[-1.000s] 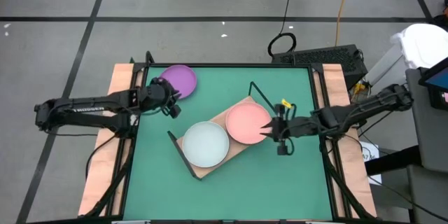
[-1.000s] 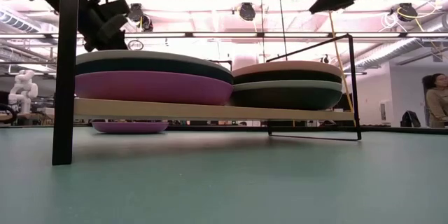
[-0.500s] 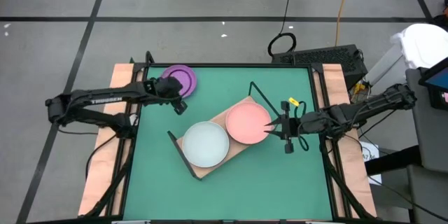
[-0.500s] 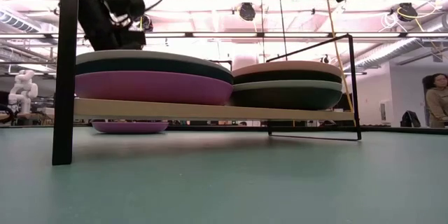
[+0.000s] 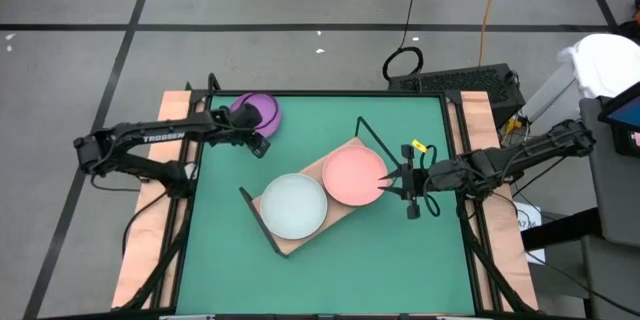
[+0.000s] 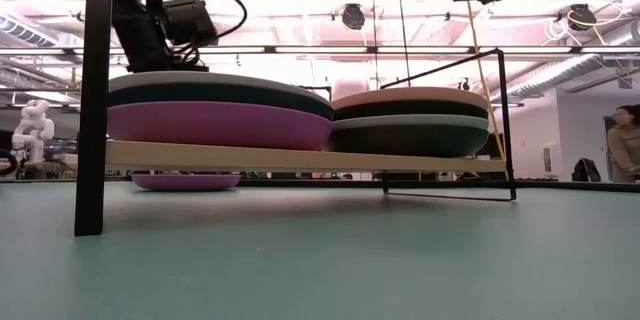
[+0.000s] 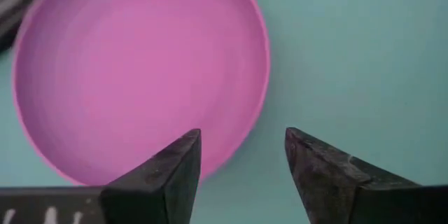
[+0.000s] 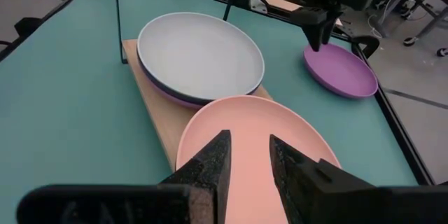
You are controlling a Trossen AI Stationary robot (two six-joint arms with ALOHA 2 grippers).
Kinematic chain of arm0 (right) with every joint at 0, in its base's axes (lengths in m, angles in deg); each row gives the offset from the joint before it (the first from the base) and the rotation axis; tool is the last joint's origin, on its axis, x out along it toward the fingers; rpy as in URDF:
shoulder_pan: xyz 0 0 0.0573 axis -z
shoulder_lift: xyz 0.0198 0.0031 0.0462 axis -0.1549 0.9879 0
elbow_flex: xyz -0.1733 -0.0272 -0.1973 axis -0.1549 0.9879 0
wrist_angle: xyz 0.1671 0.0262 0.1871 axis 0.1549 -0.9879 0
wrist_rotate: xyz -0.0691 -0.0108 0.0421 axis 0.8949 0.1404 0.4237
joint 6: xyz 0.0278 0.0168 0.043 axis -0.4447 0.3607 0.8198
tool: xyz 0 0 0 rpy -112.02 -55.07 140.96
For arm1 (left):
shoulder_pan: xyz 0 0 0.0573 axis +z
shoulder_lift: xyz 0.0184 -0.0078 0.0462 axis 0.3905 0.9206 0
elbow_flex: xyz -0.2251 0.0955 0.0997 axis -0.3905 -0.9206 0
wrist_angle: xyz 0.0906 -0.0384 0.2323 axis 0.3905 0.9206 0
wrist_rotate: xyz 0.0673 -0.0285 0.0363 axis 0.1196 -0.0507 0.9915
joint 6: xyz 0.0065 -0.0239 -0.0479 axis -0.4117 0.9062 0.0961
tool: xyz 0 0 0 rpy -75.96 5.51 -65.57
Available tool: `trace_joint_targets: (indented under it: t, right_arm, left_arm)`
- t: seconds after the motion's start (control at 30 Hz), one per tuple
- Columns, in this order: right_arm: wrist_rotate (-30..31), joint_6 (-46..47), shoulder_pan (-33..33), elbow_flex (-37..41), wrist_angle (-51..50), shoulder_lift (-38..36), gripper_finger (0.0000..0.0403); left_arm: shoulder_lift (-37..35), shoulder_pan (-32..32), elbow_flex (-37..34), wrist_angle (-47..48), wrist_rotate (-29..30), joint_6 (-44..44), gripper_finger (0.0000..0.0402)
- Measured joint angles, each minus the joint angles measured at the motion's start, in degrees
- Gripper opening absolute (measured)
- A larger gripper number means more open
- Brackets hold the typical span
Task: Place and stack plates onto a shelf
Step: Stack the violet plate on top of the gray plate on the shelf
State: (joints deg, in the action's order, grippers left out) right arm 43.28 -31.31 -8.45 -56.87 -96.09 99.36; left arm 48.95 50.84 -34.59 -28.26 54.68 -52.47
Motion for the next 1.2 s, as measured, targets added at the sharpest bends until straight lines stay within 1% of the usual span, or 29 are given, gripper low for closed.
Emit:
trace_joint_targets:
  t: [0.1,0.3,0.47,0.63,0.83,1.2]
  right_arm:
    - [0.00,-0.04,0.00,0.00,0.03,0.00,0.0082]
    - [0.02,-0.23,0.00,0.00,0.13,0.00,0.0082]
    - [0.03,-0.61,0.00,0.00,0.13,0.00,0.0082]
    - [-0.04,-0.77,0.00,0.00,0.13,0.00,0.0082]
    - [-0.09,-1.11,0.00,0.00,0.13,0.00,0.0082]
    - [-0.13,-1.11,0.00,0.00,0.13,0.00,0.0082]
  left_arm:
    - [0.03,0.30,0.04,-3.79,0.66,-2.93,0.0214]
    - [0.03,-0.56,0.07,-6.31,0.69,-1.29,0.0214]
    - [0.03,-1.74,0.07,-5.10,0.41,-6.37,0.0214]
    - [0.03,-2.03,0.07,-3.69,-3.40,-11.23,0.0214]
    - [0.03,-2.95,0.07,-3.55,-3.50,-19.33,0.0215]
    - [1.52,-5.26,-0.02,0.48,-3.04,-21.19,0.0215]
